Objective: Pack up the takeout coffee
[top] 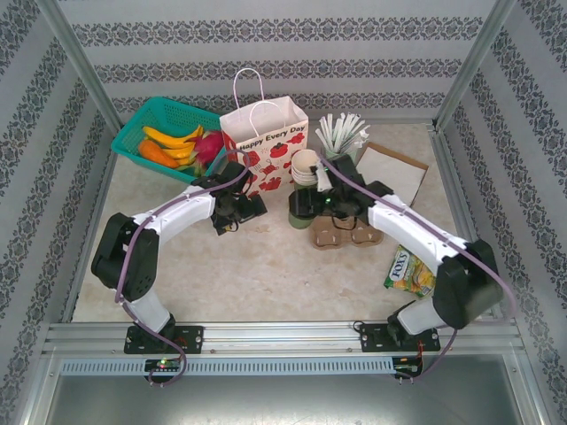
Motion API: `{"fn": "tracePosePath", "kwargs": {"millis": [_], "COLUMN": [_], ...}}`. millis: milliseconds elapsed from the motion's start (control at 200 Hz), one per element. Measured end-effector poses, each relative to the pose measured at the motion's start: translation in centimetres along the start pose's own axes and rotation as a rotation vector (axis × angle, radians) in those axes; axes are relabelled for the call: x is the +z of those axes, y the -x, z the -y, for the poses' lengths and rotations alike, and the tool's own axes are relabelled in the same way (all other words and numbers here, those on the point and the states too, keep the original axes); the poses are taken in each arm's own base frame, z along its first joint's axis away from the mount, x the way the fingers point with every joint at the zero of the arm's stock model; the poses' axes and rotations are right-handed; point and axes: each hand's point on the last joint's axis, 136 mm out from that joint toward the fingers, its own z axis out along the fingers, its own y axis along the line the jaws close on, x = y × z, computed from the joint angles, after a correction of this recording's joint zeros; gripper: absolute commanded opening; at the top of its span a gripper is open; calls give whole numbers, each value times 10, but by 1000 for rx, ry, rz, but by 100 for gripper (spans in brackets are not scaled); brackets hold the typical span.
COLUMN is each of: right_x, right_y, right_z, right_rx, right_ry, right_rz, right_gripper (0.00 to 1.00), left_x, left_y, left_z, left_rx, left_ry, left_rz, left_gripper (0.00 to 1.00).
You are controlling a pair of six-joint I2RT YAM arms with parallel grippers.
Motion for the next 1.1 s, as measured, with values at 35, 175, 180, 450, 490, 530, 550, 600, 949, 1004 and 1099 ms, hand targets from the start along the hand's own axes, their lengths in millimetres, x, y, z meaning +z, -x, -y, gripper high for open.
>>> {"fn": "tracePosePath", "kwargs": {"millis": [35, 175, 180, 450, 490, 530, 550, 600, 949, 1004, 1099], "right_x": [-10, -49, -51, -107, -112, -117, -120, -126, -137, -128, -113], "right_y": [5, 15, 15, 7, 2, -2, -4, -9, -12, -12, -11], "right_z": [6, 46, 49, 143, 152, 161, 166, 178, 220, 222, 224], "right_rx": [14, 89, 95, 259, 273, 287, 294, 316, 401, 406, 415], "right_ry": [-5, -82, -88, -352, -388, -425, -447, -498, -612, -586, -545], "right_rz": [24, 92, 93, 127, 121, 113, 109, 104, 120, 115, 109], "right_gripper": [67, 66, 66, 66, 66, 66, 66, 66, 65, 65, 65], "left_x": [-1, -6, -6, -5, -3, -1, 0, 3, 3, 3, 3], "left_y": [0, -13, -14, -54, -56, -58, -58, -58, -56, -57, -57], "left_z": [6, 35, 37, 114, 118, 120, 121, 122, 125, 124, 124], "left_rx": [14, 134, 144, 418, 437, 454, 459, 469, 505, 505, 505], "left_ry": [-23, -106, -111, -246, -251, -254, -253, -250, -249, -247, -246], "left_rz": [3, -9, -11, -72, -78, -83, -84, -88, -86, -87, -88], "left_gripper": [100, 100, 100, 100, 100, 100, 100, 100, 100, 100, 100]}}
